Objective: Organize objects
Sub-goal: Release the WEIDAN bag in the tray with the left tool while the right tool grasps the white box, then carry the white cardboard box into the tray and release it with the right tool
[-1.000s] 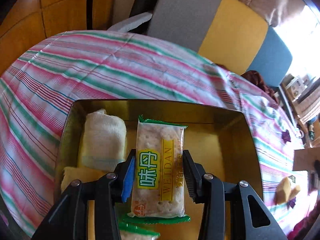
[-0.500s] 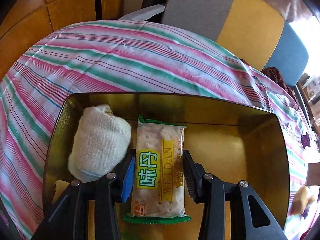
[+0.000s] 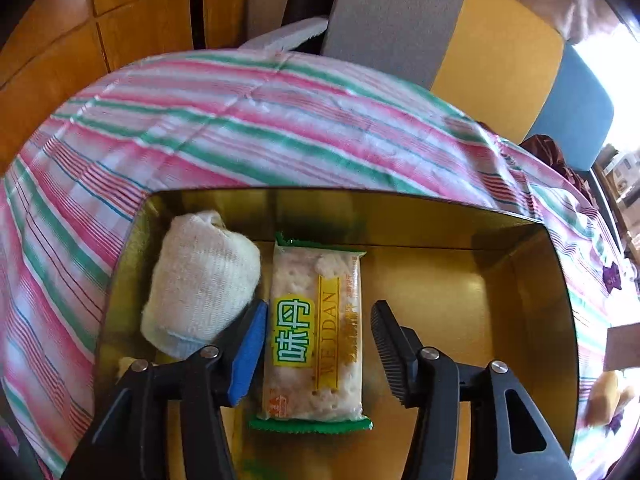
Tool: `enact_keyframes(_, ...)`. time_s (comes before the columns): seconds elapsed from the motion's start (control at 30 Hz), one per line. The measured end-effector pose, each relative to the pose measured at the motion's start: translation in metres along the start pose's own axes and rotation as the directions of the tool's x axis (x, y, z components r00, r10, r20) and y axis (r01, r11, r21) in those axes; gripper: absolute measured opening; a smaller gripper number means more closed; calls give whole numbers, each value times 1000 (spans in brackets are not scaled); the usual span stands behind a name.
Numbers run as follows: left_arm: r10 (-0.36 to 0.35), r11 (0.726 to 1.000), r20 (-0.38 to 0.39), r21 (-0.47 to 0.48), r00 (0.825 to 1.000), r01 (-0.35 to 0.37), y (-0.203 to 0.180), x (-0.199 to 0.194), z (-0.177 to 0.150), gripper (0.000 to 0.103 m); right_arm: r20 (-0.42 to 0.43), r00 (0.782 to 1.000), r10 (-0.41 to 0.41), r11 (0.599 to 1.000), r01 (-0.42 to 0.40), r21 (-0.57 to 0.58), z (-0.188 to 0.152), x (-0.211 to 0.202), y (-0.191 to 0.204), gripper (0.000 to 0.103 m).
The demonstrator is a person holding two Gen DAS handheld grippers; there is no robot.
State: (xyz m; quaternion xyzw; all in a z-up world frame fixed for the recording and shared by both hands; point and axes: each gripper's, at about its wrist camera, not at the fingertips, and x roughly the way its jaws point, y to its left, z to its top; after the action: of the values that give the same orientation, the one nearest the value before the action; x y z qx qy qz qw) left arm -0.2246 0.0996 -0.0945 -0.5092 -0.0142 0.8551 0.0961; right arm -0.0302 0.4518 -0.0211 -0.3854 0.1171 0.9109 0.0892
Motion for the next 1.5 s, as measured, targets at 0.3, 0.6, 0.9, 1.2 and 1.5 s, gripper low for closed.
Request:
enact_keyframes(0.3,37,994,155,95,987,-52,-7,-59,-24,68,-48,998,-50,999,49,-23,-8,15,1,50)
enact_keyframes(0.6,75,986,250,127,965,-109,5,-114,-82,77,-68,994,-86,993,81,-82,-13,26,11,50)
enact_keyframes(0.9,64,986,254,134,965,-101,16,-126,-112,77,-57,989,-138,986,132,-105,-14,28,21,50)
enact_keyframes(1.2,58,986,271,134,961,-97,28,-136,-124,77,-54,979,-195,976,189,-105,-17,28,31,50)
enact_keyframes(1.5,54,987,271,128,961,-92,37,-141,-131,77,-69,970,-235,968,226,-111,-16,29,38,50)
